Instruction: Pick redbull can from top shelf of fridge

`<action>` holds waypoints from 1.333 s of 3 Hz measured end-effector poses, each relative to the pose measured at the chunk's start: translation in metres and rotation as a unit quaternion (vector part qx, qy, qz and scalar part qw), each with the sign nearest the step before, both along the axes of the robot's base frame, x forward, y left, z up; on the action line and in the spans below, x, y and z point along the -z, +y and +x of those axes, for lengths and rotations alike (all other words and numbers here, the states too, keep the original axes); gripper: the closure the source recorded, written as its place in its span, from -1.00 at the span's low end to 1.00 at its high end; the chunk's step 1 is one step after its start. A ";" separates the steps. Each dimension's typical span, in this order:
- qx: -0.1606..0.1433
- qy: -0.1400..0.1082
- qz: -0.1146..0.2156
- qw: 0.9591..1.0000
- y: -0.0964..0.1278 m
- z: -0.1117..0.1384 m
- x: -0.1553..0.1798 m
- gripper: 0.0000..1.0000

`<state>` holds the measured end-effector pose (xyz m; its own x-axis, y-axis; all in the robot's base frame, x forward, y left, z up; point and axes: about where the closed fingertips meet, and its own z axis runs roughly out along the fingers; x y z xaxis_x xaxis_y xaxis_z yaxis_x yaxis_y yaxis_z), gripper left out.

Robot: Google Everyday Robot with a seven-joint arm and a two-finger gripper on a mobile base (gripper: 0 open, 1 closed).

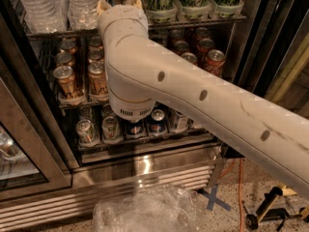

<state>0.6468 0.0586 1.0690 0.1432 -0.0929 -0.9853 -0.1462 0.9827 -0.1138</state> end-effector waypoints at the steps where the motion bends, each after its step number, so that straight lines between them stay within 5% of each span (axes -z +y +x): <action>1: -0.001 0.015 0.013 1.000 -0.002 0.013 0.011 -0.06; 4: -0.003 0.023 0.023 0.999 -0.004 0.028 0.013 -0.06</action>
Offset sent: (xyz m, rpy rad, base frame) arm 0.0383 -0.0052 -0.0259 0.0734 0.0750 0.0060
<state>0.6747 0.0546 1.0562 0.0973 -0.0476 -0.9941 -0.1561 0.9858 -0.0624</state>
